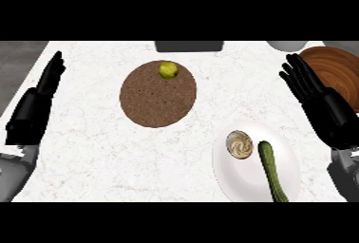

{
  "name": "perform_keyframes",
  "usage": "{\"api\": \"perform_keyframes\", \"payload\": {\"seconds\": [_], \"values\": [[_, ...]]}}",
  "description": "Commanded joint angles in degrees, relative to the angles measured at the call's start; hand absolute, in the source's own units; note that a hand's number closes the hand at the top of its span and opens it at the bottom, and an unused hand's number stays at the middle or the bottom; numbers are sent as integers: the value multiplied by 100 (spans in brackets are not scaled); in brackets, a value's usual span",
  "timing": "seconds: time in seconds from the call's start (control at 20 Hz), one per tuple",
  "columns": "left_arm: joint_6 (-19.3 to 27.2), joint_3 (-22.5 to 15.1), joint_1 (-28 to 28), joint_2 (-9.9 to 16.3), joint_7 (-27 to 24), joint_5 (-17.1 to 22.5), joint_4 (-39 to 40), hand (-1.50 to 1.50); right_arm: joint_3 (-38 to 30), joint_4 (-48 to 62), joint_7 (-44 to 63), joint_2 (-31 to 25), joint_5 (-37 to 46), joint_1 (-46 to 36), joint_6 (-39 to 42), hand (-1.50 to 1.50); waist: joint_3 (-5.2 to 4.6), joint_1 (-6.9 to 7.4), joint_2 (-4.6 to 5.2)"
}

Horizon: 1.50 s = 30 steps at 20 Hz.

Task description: Pick the cupcake from the plate and place it in the bowl

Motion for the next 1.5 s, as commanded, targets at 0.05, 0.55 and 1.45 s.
{"api": "perform_keyframes", "payload": {"seconds": [0.05,0.55,1.45], "values": [[-197,-181,275,-320,-145,180,-183,0,-386,-376,-218,312,462,535,-1127,150,-103,-100,215],[-1176,-965,791,-1149,26,1125,-304,0,-49,256,-948,1787,2343,1908,-4096,-150,-99,-20,246],[-1357,-876,303,-1328,114,953,135,0,1612,-110,4876,-363,3571,471,-63,-150,-134,61,250]]}}
